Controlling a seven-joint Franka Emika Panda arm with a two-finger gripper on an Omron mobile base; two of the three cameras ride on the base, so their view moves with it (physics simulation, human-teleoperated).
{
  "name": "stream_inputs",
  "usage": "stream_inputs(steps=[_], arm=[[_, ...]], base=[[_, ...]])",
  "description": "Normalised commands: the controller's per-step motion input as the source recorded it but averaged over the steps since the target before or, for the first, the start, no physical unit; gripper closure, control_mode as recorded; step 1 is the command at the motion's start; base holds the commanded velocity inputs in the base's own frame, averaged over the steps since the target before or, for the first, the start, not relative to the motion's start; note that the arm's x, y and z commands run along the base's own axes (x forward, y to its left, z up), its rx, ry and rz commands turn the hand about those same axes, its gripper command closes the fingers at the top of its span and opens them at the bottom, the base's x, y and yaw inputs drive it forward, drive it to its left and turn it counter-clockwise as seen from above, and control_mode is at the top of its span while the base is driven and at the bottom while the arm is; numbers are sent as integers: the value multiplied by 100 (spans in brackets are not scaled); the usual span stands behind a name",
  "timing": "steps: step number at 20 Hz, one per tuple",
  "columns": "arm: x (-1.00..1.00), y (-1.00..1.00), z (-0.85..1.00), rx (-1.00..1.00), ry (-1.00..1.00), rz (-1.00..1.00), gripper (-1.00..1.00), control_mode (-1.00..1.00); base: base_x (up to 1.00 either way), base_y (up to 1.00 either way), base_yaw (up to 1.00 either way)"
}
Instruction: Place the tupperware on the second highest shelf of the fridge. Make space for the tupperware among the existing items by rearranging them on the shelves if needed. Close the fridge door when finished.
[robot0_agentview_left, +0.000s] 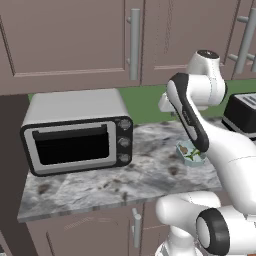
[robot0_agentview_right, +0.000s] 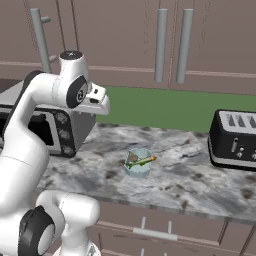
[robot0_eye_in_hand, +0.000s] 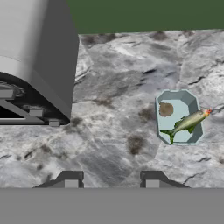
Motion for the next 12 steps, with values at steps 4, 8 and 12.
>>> stream_inputs(steps=[4, 8, 12], arm=[[-2, -28, -12, 2, 0, -1, -100, -100], [-12, -59, -45, 0, 1, -4, -100, -100], [-12, -78, -53, 0, 3, -5, -100, -100]], base=[[0, 0, 0], [0, 0, 0], [0, 0, 0]])
